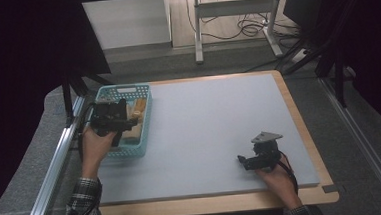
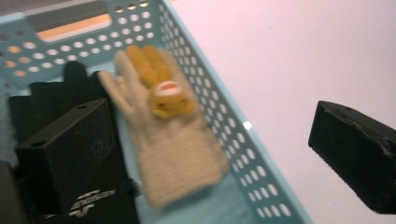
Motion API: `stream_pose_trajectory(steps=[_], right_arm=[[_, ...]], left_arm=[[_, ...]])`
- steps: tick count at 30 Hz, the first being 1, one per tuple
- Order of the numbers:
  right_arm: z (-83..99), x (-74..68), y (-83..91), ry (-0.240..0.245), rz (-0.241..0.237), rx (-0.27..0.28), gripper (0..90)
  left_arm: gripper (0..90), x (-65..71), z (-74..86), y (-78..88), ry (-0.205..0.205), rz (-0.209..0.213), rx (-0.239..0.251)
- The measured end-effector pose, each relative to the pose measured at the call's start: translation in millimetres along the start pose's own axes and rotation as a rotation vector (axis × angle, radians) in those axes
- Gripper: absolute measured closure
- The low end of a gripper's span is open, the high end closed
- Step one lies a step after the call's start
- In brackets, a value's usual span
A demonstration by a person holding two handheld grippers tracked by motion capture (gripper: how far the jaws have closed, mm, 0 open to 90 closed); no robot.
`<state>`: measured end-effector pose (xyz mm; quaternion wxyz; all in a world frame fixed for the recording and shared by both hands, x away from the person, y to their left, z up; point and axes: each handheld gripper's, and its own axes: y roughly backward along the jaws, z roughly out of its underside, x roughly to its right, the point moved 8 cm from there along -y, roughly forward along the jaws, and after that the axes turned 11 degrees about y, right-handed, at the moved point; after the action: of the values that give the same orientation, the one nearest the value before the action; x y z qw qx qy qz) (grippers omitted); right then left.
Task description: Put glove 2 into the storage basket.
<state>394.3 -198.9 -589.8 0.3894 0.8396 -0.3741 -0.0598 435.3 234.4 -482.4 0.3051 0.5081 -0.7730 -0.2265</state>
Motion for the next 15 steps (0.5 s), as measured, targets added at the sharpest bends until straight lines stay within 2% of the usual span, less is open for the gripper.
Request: stream_pose_trajectory(steps=[5, 15], right_arm=[[0.0, 0.0, 0.0, 0.0, 0.0, 0.0, 5.7], [-0.1, -0.1, 0.0, -0.002, 0.0, 0.0, 5.7]], left_arm=[[0.5, 15.4, 4.0, -4.5, -0.026, 0.037, 0.01], [0.2, 44.9, 8.9, -14.2, -0.091, 0.079, 0.012]])
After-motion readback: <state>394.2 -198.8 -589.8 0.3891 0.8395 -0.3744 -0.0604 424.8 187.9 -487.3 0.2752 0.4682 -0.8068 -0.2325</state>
